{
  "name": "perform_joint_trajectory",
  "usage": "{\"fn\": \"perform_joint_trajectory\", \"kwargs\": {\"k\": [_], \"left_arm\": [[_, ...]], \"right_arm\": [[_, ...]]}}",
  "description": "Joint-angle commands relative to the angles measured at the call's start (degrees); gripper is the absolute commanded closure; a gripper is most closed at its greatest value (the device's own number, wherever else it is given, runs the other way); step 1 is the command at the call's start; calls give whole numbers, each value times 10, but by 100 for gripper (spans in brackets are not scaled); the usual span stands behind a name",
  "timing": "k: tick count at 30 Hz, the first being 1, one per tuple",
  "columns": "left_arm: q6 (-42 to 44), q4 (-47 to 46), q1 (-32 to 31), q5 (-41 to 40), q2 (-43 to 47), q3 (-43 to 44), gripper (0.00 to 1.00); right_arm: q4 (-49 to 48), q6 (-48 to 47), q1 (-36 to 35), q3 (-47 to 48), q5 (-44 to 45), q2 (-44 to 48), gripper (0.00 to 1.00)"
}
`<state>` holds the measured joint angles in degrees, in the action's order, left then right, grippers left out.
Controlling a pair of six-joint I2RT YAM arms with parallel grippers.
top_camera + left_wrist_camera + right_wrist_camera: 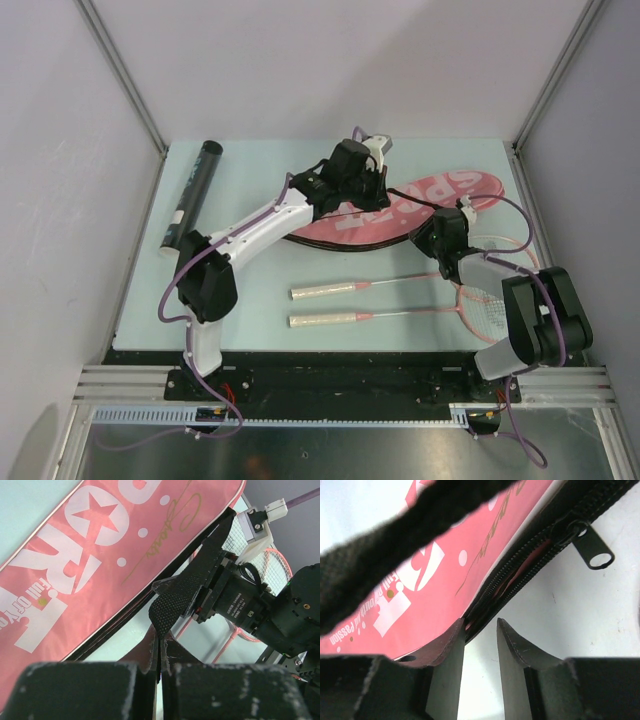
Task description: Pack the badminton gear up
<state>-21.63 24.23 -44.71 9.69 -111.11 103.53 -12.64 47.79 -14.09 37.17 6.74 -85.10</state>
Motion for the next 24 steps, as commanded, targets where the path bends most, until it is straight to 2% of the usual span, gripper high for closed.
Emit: {"fn": "perform_joint_trajectory", "kwargs": {"k": [1, 5, 8, 9, 12, 16, 19, 20, 24], "left_arm": [[-17, -12, -6, 12, 20, 27, 100], [-18, -11, -7, 12, 24, 25, 100], [-18, -11, -10, 13, 28, 21, 100], [-17, -11, -11, 14, 30, 20, 100], [3, -9, -11, 9, 35, 13, 100], [36, -2, -1, -18, 44, 0, 98], [66, 8, 19, -6, 44, 6, 82], [82, 15, 25, -2, 42, 11, 80], [134, 43, 51, 5, 39, 21, 70]], "right_arm": [[-50, -9, -6, -1, 47, -21, 64], [-100, -14, -7, -7, 49, -42, 64], [-151, -21, -8, -19, 45, -50, 69], [-163, -25, -7, -21, 42, -47, 84], [-179, -48, -9, -28, 33, -23, 100], [-189, -74, -3, -33, -18, 18, 100], [-159, -61, 19, -32, -108, 56, 100], [-150, -49, 29, -28, -164, 62, 100], [-79, -42, 49, 13, -301, 81, 100]]}}
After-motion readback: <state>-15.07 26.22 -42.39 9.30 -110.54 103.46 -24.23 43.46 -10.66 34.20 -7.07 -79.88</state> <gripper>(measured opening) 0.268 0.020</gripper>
